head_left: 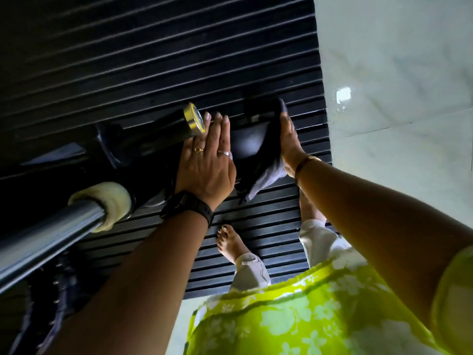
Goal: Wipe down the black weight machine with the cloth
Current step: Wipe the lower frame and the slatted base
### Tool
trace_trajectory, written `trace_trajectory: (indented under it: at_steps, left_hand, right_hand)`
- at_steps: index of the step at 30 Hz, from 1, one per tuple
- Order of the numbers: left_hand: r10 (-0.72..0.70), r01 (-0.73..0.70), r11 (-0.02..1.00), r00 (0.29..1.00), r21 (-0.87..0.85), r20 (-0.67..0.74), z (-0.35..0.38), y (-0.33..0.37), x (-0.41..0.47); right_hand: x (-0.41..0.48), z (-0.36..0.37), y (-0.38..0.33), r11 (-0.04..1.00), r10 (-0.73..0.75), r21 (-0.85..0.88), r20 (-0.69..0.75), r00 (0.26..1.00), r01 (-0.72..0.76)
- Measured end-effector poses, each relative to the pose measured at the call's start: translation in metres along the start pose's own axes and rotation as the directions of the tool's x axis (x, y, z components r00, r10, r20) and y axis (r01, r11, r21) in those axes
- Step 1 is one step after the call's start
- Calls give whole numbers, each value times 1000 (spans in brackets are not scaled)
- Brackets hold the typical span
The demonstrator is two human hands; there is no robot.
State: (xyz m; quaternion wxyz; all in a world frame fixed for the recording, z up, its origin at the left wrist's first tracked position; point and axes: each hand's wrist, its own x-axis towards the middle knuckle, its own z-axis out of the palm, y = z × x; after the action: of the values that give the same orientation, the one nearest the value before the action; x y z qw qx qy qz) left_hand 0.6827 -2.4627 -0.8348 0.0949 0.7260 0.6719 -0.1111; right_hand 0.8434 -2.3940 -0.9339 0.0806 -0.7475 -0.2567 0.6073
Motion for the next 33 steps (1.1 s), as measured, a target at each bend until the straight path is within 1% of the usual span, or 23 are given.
trace_trajectory:
  at_steps: [2,4,6,10,12,13,14,16,17,18,19,20,21,22,23,24,25,26,27,28,30,32,33]
  left_hand:
    - [2,-2,1000,1000,-8,7,0,-1,1]
    - [13,-13,1000,1000,-26,6,0,-2,0]
    - [18,-17,998,1000,-62,9,-1,-3,0]
    - [35,-37,970,999,-241,-12,-7,-5,-2]
    - [-14,8,933,1000,-360,-15,-10,-3,-7]
    - [-69,65,912,998,-404,4,-16,-1,-14]
    - [-128,125,890,991,-438,23,-20,2,-21]
    - [-219,226,848,973,-480,72,-33,5,-36]
    - [-229,256,839,966,-480,116,-38,6,-43]
    - [-218,257,844,966,-470,137,-45,5,-52]
    - [-202,237,859,971,-454,124,-50,4,-60]
    - [-191,208,877,978,-433,85,-56,4,-68]
    - [-191,198,889,980,-412,58,-61,4,-75]
    - [-211,213,889,976,-405,50,-66,4,-81]
    - [-223,223,887,974,-404,48,-77,5,-87]
    - [-231,230,889,972,-397,46,-87,8,-91]
    - [-247,241,894,968,-378,34,-104,12,-95]
    - [-266,258,895,964,-364,28,-117,17,-97]
    - [-303,296,882,952,-366,40,-131,22,-97]
    - [-328,324,866,943,-382,56,-150,27,-98]
    - [-339,339,843,938,-417,76,-183,38,-99]
    - [-282,287,869,957,-402,73,-208,46,-98]
    - [-236,238,891,970,-386,54,-227,48,-98]
  right_hand:
    - [-1,0,-2,998,53,15,-3,999,-53]
    - [-20,3,-7,996,89,-14,-14,996,-89]
    - [-34,7,-5,996,75,-36,-39,996,-77]
    - [-91,26,-1,991,-58,-128,-84,995,47]
    - [-124,36,9,940,-233,-271,-67,970,207]
    - [-141,46,8,870,-338,-387,-18,941,305]
    - [-152,54,11,786,-395,-477,104,913,394]
    - [-170,69,10,636,-336,-597,355,872,488]
    - [-170,59,22,580,-267,-642,432,861,502]
    - [-158,34,43,597,-174,-670,429,886,442]
    - [-134,4,75,570,-118,-750,332,936,337]
    - [-102,-36,116,512,-90,-842,146,985,172]
    - [-71,-64,148,539,-116,-832,83,990,133]
    - [-52,-77,168,503,-167,-855,47,985,126]
    - [-68,-79,156,486,-215,-855,84,973,181]
    - [-110,-65,120,423,-295,-835,240,925,352]
    - [-173,-44,64,374,-401,-762,382,833,529]
    - [-215,-37,32,325,-461,-707,461,758,628]
    - [-248,-33,10,301,-490,-662,510,706,687]
    - [-274,-40,-8,307,-502,-656,504,703,689]
    - [-296,-71,-23,361,-521,-702,394,757,614]
    - [-317,-86,-41,424,-551,-708,293,781,565]
    - [-332,-94,-58,419,-587,-719,252,769,555]
